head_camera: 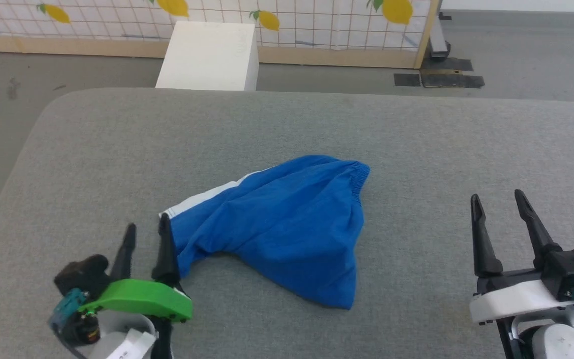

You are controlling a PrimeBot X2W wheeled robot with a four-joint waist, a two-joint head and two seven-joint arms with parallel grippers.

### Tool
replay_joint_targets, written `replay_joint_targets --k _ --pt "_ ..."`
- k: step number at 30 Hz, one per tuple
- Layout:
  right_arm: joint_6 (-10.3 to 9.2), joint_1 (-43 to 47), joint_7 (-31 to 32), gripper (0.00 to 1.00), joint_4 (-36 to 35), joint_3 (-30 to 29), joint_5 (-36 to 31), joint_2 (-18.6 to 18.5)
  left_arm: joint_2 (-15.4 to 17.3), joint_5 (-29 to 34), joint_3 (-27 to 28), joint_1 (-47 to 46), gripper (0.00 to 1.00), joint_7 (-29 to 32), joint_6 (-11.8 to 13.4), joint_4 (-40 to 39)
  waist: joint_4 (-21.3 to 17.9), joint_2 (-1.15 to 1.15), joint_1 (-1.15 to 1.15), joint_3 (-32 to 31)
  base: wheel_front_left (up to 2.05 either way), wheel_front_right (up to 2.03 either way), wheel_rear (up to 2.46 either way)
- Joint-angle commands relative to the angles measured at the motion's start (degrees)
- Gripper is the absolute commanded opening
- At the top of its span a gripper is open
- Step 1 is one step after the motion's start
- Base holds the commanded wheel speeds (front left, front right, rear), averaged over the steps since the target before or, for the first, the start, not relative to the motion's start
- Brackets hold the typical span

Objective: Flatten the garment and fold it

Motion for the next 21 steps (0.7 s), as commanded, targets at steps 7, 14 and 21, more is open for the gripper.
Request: replay_joint_targets --k 7,14,21 --pt "0.35 -3.7 0.5 1.00 1.3 7.4 0.6 0.0 -4.6 10.3 7.6 0.6 1.00 -1.0 -3.0 -7.9 1.3 0.00 0.00 1.7 0.00 0.00 0.00" --pt "0.35 -14.9 10.3 1.00 9.2 14.5 3.2 0.0 -7.7 15.0 10.9 0.2 1.00 -1.0 -7.6 -8.1 2.9 0.00 0.00 4.2 0.00 0.00 0.00" --pt "0.35 -24.1 24.9 1.00 19.8 14.9 8.1 0.0 -8.2 14.6 10.4 -2.0 1.00 -1.1 -8.7 -7.0 6.3 0.00 0.00 7.3 0.00 0.00 0.00"
